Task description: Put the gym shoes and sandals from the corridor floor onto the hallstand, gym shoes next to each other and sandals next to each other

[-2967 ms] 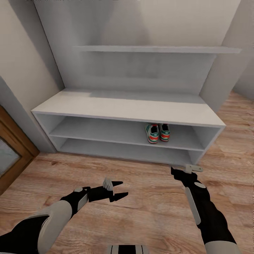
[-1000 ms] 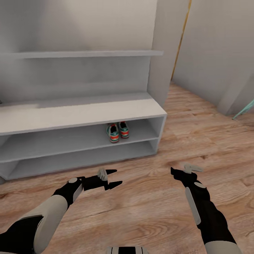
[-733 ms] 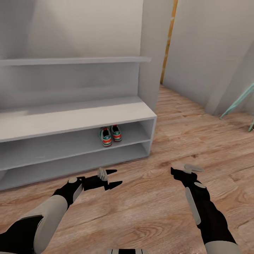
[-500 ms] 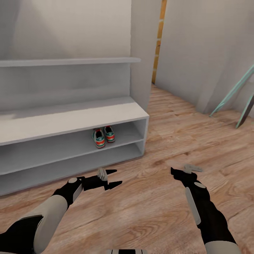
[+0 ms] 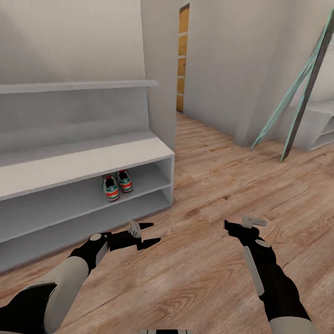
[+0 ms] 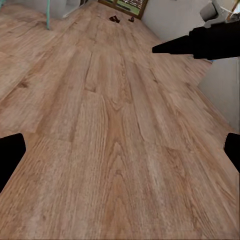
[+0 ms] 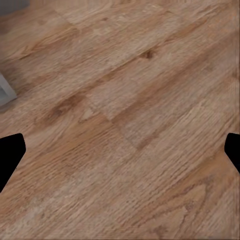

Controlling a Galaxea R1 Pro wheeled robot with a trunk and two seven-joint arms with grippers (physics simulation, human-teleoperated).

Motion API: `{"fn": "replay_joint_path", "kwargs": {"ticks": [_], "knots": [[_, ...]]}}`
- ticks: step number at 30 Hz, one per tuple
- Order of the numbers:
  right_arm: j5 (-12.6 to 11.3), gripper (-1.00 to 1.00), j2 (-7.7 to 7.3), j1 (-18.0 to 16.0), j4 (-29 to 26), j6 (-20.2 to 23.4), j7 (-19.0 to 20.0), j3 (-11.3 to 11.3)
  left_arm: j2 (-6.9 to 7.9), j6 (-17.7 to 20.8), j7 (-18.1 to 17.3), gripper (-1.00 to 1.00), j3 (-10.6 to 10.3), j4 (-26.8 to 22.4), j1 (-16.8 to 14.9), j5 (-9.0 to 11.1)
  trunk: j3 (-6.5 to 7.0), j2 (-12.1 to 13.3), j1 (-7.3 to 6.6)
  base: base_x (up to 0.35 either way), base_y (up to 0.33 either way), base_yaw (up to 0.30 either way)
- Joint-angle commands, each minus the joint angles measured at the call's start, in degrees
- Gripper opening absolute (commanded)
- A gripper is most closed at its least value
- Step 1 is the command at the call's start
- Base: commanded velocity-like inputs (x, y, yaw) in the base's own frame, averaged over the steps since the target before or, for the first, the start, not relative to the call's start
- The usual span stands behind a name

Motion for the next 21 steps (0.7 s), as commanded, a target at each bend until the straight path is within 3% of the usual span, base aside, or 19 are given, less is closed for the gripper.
{"fn": "replay_joint_path", "kwargs": {"ticks": [1,8,21], "knots": [[-0.58,1.00,-0.02,-0.03,-0.05,0.21,-0.42,0.08,-0.03,-0.37,-0.18,1.00,0.48,-0.03,-0.03,-0.58,0.23,0.00,-0.03,0.000,0.000,-0.275],[-0.58,1.00,-0.02,-0.03,-0.05,0.21,-0.43,0.08,-0.04,-0.37,-0.18,1.00,0.47,-0.03,0.02,-0.58,2.10,0.09,-0.21,0.000,0.000,-0.275],[-0.58,1.00,-0.02,-0.03,-0.05,0.21,-0.39,0.02,-0.04,-0.37,-0.18,1.00,0.47,-0.03,-0.01,-0.58,2.71,0.09,-0.21,0.000,0.000,-0.275]]}}
